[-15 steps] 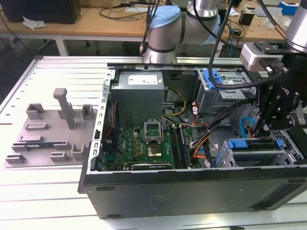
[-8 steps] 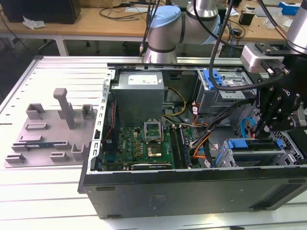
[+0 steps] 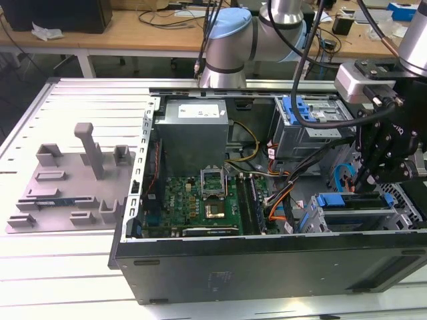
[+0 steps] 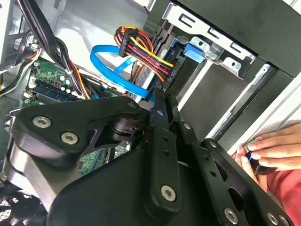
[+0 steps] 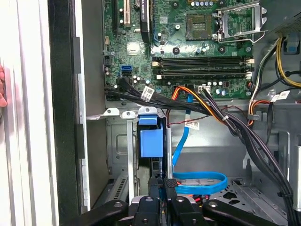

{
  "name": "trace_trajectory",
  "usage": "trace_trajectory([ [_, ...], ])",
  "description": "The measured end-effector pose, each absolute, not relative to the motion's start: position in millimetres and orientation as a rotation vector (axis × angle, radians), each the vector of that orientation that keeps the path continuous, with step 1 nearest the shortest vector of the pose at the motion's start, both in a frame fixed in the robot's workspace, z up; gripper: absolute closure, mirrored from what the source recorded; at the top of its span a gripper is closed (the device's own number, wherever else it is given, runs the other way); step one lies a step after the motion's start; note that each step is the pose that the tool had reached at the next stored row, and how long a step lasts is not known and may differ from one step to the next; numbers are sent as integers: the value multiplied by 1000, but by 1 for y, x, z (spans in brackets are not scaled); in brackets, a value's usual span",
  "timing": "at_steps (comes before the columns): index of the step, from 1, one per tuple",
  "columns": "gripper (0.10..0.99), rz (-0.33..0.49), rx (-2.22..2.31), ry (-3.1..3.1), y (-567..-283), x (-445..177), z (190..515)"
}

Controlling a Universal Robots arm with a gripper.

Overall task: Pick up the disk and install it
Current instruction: 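Insert the second disk wire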

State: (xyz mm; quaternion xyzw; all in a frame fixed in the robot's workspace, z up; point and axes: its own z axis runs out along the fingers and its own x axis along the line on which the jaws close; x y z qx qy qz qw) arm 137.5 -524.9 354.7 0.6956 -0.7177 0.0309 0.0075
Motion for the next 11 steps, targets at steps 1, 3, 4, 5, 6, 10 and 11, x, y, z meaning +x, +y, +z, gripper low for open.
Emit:
trace_trajectory([
  [1, 925, 96, 2175, -2244, -525, 137, 355],
  [3, 925, 81, 2183, -2253, -525, 137, 355],
  [4, 925, 74, 2186, -2257, -525, 137, 354],
  [5, 925, 73, 2187, -2258, -525, 137, 354],
  [6, 925, 73, 2187, -2258, -526, 137, 354],
  [10, 925, 73, 2187, -2258, -528, 137, 354],
  [11, 925, 73, 2187, -2258, -528, 137, 354],
])
